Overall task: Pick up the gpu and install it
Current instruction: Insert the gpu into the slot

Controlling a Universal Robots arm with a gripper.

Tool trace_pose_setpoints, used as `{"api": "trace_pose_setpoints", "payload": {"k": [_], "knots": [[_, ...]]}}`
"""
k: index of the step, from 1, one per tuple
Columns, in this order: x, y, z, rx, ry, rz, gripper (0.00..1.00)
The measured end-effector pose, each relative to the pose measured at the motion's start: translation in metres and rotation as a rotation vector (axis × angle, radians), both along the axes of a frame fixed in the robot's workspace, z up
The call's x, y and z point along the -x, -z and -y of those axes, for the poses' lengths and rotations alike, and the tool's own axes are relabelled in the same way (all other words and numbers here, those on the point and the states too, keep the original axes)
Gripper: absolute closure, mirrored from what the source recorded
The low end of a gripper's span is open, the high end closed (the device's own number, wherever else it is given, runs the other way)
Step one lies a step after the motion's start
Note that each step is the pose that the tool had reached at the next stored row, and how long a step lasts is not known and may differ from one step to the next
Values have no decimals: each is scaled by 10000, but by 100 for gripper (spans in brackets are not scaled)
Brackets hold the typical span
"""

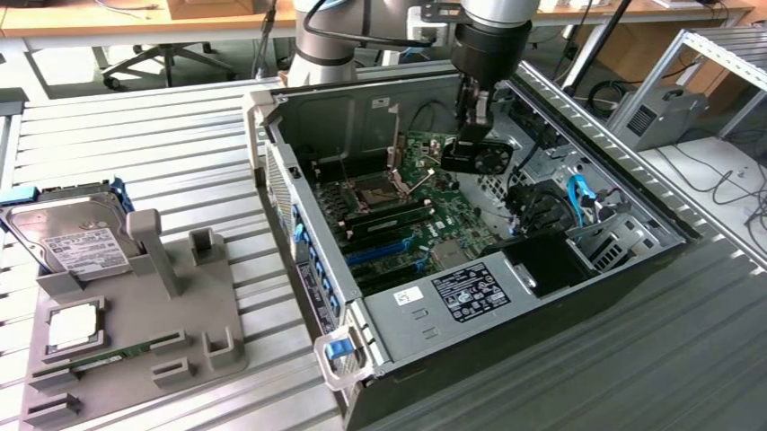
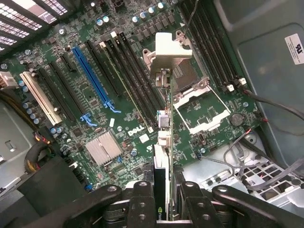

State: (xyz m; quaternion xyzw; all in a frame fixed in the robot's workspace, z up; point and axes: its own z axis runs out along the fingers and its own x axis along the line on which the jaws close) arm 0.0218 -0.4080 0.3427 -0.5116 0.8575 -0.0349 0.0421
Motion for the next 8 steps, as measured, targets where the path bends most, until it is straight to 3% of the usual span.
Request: {"api": "trace_pose_setpoints", "payload": {"k": [8], "knots": [[0,0,0,-1,-417,0,74]]}}
